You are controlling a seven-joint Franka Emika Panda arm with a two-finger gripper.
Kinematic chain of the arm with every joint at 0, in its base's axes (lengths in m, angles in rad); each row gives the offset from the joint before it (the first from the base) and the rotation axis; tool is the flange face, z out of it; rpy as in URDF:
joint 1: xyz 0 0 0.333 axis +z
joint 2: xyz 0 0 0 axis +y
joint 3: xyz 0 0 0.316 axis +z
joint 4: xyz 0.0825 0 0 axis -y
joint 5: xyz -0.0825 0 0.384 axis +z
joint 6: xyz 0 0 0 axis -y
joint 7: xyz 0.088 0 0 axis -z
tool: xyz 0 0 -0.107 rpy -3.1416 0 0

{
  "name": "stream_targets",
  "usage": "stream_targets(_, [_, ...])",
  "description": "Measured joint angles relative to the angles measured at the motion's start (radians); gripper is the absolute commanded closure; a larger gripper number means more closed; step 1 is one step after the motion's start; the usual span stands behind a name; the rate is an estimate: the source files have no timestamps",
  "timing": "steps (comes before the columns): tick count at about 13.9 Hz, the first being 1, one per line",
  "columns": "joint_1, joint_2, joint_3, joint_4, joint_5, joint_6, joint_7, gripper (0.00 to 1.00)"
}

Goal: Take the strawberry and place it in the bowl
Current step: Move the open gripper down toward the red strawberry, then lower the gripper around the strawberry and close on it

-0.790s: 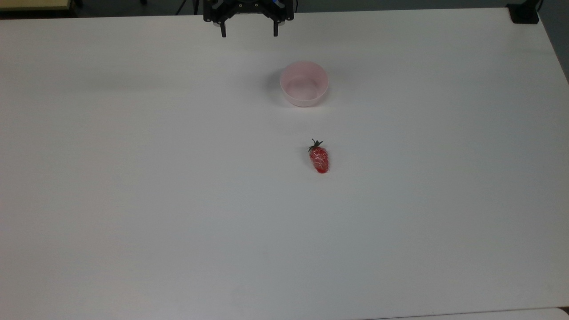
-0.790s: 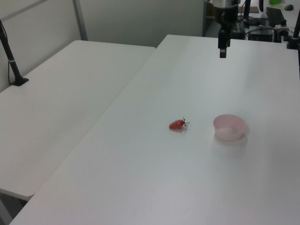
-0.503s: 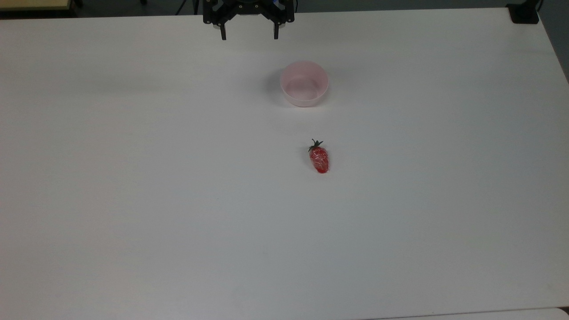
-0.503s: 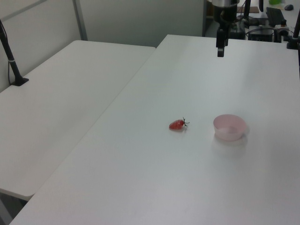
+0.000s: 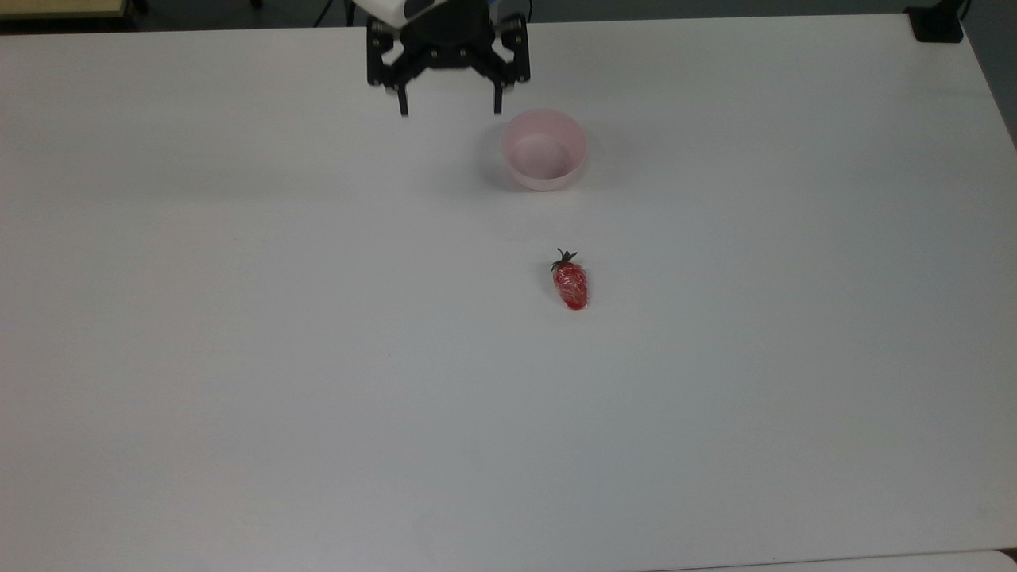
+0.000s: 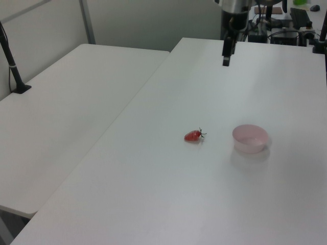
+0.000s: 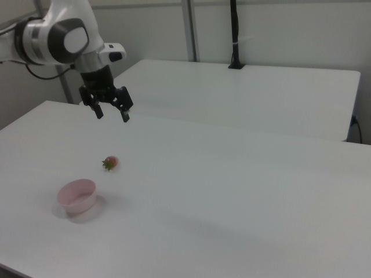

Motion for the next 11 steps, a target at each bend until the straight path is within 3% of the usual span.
stream_targets(2, [0.006, 0.049, 0.002, -0.002, 0.002, 0.076, 0.003, 0.00])
stream_targets(4, [0.030, 0.155, 0.013, 0.000, 0.002, 0.151, 0.022, 0.00])
stream_targets(7, [0.085, 0.266, 0.024, 0.029, 0.002, 0.175, 0.032, 0.00])
stream_targets(11, [0.141, 0.392, 0.027, 0.083, -0.022, 0.260, 0.135, 0.00])
